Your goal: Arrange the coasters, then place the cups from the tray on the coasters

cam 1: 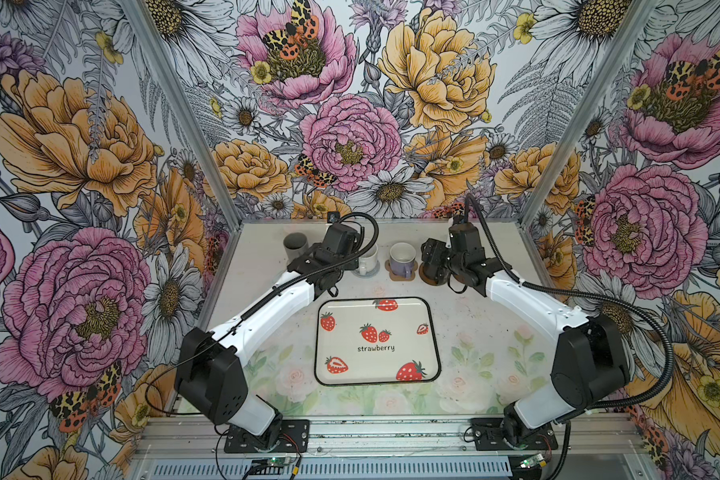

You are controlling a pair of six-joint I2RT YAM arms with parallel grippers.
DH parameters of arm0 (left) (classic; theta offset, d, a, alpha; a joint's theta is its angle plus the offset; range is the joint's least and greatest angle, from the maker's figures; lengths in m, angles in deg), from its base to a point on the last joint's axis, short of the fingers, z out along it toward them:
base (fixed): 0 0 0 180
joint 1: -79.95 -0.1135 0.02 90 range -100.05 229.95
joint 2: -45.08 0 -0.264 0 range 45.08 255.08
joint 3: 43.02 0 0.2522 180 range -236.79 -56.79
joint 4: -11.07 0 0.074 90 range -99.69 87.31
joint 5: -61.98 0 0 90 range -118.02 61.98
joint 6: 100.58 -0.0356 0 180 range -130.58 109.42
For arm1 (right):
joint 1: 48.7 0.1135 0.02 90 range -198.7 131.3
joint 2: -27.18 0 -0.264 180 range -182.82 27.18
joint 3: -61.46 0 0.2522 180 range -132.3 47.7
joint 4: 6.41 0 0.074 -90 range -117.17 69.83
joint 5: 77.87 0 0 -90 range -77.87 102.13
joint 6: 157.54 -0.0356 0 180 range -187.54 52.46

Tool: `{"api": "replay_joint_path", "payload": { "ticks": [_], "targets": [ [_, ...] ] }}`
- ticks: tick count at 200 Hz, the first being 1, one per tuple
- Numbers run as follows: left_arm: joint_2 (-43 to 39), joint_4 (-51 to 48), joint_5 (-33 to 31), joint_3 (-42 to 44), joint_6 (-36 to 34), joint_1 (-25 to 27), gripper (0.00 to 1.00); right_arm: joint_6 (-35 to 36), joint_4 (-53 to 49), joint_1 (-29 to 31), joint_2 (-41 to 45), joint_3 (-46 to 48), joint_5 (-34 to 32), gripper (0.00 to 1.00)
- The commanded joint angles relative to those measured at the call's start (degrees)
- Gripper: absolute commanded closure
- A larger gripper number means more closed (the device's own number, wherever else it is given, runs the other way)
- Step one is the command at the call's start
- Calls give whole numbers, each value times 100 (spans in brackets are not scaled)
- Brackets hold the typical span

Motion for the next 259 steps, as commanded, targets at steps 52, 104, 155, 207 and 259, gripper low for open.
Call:
{"api": "replay_joint_path", "payload": {
  "ticks": [52, 104, 155, 207, 259],
  "targets": [
    [-2524, 1613, -196, 2449, -329, -1158, 1, 414, 191, -377, 1539, 859, -800, 0],
    [-3202, 2657, -329, 4018, -638, -2093, 1, 1456, 2328, -433, 3132, 2789, -1760, 0],
    [-2744, 3978, -194, 4615, -1212, -2362, 1, 2330, 2920, -535, 3356, 3452, -1977, 0],
    [-1986, 4975, 45, 4860, -1599, -2411, 1, 2877, 3327, -645, 2685, 3721, -2160, 0],
    [-1324, 5948, 332, 5055, -1831, -2454, 1, 2998, 4273, -1082, 2023, 4227, -2110, 0]
  ]
}}
